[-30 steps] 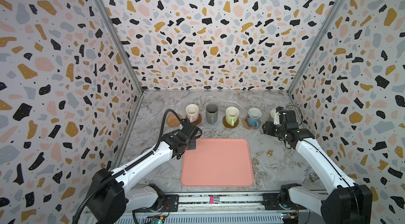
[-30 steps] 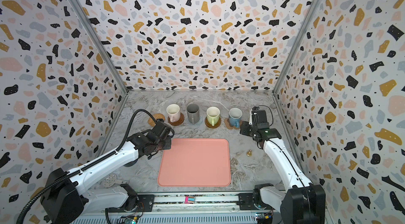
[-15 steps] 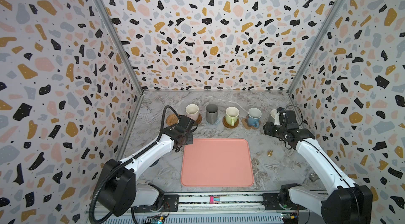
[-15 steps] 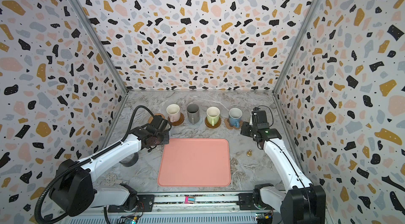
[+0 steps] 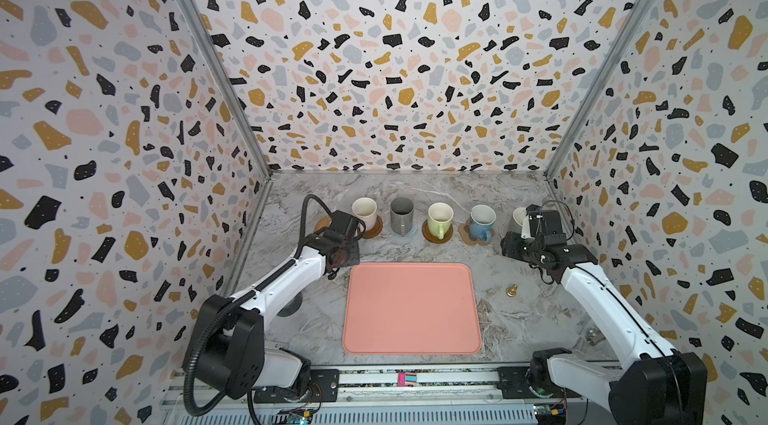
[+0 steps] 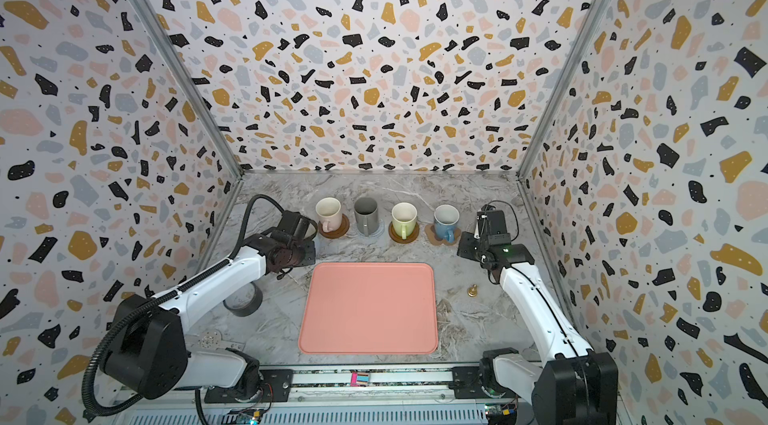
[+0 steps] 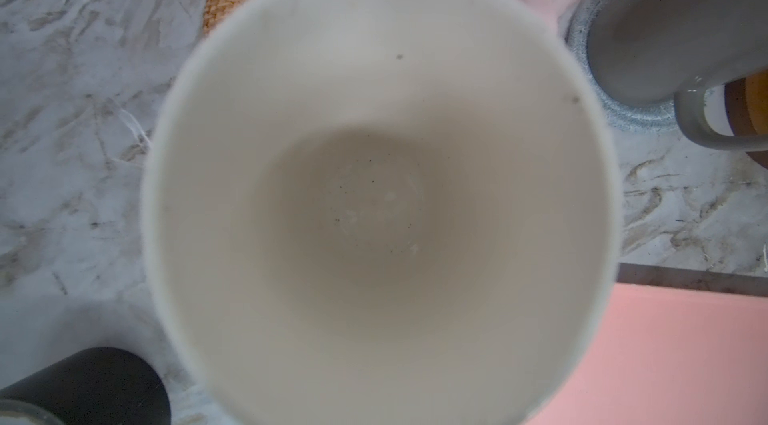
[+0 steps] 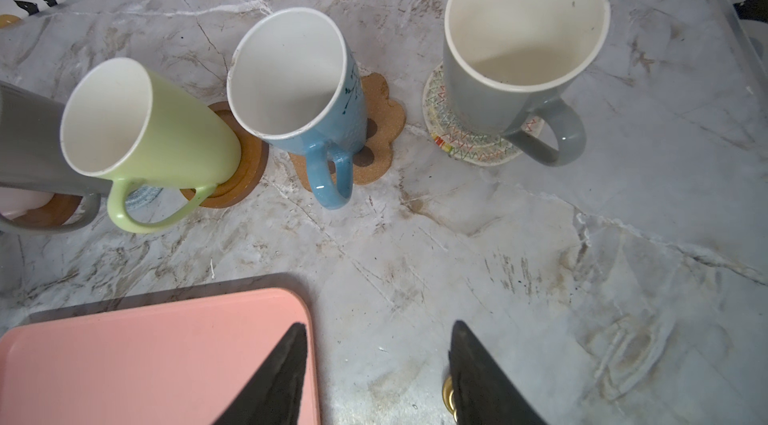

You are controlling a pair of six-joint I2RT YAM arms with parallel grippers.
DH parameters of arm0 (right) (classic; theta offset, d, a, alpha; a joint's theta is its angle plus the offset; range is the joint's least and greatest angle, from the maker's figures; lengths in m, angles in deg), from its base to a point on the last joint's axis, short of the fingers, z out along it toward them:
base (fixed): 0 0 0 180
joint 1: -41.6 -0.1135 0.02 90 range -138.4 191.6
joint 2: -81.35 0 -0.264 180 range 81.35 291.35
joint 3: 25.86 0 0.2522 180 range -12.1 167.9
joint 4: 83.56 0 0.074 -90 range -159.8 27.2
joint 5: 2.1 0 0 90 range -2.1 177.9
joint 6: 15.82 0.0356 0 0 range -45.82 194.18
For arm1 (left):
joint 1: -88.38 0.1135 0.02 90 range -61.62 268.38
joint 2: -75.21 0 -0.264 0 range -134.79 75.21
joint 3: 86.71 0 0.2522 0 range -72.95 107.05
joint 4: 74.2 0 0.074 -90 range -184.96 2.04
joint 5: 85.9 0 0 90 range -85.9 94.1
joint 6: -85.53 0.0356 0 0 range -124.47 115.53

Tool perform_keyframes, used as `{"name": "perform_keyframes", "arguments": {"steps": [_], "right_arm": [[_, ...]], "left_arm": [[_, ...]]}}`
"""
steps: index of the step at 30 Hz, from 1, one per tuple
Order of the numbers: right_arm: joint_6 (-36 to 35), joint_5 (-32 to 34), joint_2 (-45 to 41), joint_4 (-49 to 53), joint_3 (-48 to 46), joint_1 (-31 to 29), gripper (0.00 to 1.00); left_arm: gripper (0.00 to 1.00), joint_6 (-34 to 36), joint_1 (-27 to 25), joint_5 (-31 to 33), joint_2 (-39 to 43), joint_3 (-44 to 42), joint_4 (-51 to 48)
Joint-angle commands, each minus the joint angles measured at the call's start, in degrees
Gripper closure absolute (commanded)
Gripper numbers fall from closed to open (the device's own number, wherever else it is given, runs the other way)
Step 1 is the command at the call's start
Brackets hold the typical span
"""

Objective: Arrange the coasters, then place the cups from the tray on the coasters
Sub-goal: 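Carry the light-blue mug with left gripper toward the woven rattan coaster, then lower the light-blue mug onto the woven rattan coaster beside the cream mug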

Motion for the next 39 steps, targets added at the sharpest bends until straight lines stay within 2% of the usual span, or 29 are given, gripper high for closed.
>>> {"name": "perform_keyframes", "arguments": {"steps": [1,19,26,39], "right_arm": [[0.5,0.6,-0.6,1.1,1.0,0.3,0.43],[0.4,1.2,-0.7,2.2,1.8,0.8,0.43],[0.3,1.4,-1.0,2.4,1.6,1.0,0.43],[0.4,1.5,-1.5,3.0,1.2,1.4,0.43]], "left_arm": [[0.85,2.4,1.4,0.3,0.4,2.6,4.6],[0.85,13.2,9.5,-0.9,-4.9,7.0,7.4],[0.85,15.9,11.2,-4.1,-6.5,6.4,10.8],[0.85,18.9,14.2,-5.6,-10.4,8.8,12.1]]}}
